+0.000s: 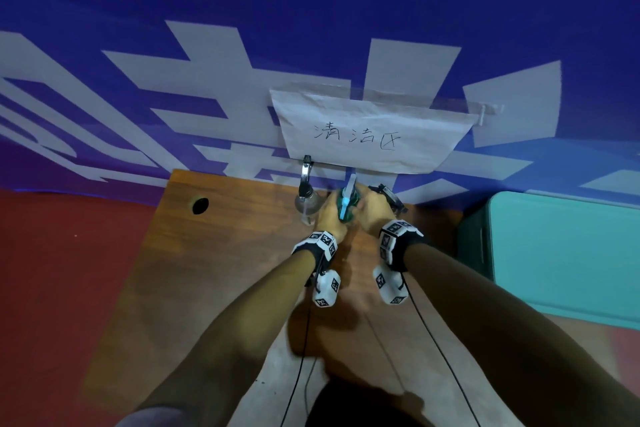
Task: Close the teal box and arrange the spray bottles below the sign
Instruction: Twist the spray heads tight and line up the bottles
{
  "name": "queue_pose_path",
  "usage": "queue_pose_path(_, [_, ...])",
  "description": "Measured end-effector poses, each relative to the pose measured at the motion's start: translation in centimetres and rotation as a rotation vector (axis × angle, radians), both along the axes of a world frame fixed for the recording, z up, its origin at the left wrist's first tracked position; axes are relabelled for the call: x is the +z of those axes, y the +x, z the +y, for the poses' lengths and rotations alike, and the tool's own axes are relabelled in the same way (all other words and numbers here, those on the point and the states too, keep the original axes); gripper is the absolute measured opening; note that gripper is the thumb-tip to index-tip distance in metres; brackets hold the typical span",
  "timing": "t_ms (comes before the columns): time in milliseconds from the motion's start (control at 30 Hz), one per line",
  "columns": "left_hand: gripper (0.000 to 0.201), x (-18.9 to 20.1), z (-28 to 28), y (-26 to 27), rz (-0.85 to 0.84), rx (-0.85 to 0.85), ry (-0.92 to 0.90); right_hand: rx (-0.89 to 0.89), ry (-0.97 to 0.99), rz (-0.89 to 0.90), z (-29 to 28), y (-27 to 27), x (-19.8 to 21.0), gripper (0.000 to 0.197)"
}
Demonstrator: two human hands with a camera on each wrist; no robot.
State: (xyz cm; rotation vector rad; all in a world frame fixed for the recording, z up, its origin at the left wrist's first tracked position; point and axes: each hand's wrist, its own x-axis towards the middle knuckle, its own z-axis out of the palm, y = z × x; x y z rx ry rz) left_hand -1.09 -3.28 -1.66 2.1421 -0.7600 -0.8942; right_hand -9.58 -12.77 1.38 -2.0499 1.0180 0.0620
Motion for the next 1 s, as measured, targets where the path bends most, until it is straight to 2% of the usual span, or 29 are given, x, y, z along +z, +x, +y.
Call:
queue_pose_path(100, [0.073, -0.1, -0.1, 0.5, 0.012, -0.017, 0.004, -0.09, 0.04, -0.067, -0.2, 0.3, -0.8, 0.05])
queue_pose_path(200, [0.082, -0.2, -0.1, 0.3, 0.004, -0.014, -0.015, -0.158, 0.053, -0.094, -0.3, 0.3, -1.1, 0.029])
queue_pose_path(267, [0.079, -0.8, 0.0, 0.1, -0.026, -0.027, -0.02, -0.195, 0.064, -0.087, -0.1, 0.3, -1.5, 0.021])
queue_pose_path(533, [0.07, -2.6, 2.1, -0.4, -0.127, -0.14, -0.066, -0.195, 0.05, -0.017, 1.3, -0.8, -2.3, 0.029])
queue_pose_path(700, [0.071, -2.8, 3.3, -0.9, -0.102, -0.185, -0.08, -0.015, 0.017, 0.039, 1.1, -2.9, -1.9, 0.025])
queue_pose_path(800, [0.073, -2.8, 3.5, -0.7, -0.079, -0.195, -0.07, 0.006, 0.005, 0.087, 0.7, -2.7, -2.1, 0.04])
queue_pose_path(867, [0.075, -2.9, 3.5, -0.4, -0.078, -0.199, -0.065, 0.064, -0.021, 0.114, 0.7, -1.9, -1.9, 0.044])
queue_pose_path(1000, [0.075, -3.1, 3.3, -0.1, -0.066, -0.212, -0.036, 0.097, -0.031, 0.083, 0.0, -1.7, -0.9, 0.037])
